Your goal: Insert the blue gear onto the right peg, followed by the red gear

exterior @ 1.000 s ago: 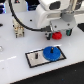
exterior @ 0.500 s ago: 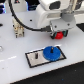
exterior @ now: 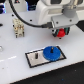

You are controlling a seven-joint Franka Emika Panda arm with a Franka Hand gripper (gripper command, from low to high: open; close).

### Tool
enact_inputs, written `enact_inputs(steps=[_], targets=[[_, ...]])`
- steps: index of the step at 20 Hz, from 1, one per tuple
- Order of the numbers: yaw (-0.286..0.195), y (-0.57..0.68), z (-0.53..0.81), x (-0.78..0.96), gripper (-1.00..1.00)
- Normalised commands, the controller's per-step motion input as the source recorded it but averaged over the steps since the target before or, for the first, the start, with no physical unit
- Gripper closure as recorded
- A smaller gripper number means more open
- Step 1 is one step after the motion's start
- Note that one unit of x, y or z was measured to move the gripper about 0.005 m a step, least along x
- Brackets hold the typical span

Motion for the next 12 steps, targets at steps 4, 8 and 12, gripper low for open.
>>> enact_inputs(steps=[4,8,12], targets=[[0.0,-0.09,0.58,0.51,1.0],[0.0,-0.19,0.48,0.57,1.0],[0.0,-0.3,0.36,0.63,1.0]])
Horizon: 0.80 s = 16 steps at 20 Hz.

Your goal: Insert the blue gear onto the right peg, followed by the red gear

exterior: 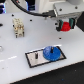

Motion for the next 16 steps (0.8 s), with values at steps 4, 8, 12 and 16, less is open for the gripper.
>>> enact_inputs(steps=[4,8,12,16], targets=[[0.0,-0.36,0.34,0.62,1.0],[0.0,-0.32,0.28,0.66,1.0],[0.0,-0.29,0.23,0.74,1.0],[0.0,-0.25,0.14,0.76,1.0]])
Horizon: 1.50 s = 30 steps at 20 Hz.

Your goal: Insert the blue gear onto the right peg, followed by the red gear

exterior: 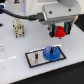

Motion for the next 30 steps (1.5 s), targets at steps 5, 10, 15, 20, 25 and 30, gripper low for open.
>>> enact_inputs(steps=[5,10,15,20,25,30], targets=[[0.0,-0.22,0.09,0.74,1.0],[0.0,-0.18,-0.02,0.49,1.0],[0.0,-0.12,-0.07,0.19,1.0],[0.0,-0.03,0.01,0.03,1.0],[0.0,0.05,0.32,-0.04,1.0],[0.0,0.03,0.29,-0.07,1.0]])
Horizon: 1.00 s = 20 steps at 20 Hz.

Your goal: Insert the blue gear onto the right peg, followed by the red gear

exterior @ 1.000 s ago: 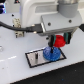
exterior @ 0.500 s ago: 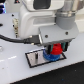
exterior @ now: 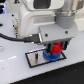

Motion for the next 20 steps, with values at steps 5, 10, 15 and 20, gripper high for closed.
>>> enact_inputs(steps=[5,10,15,20], targets=[[0.0,-0.03,0.04,0.1,1.0],[0.0,-0.08,-0.07,0.19,1.0],[0.0,-0.09,-0.12,0.2,1.0],[0.0,-0.14,-0.05,0.19,1.0]])
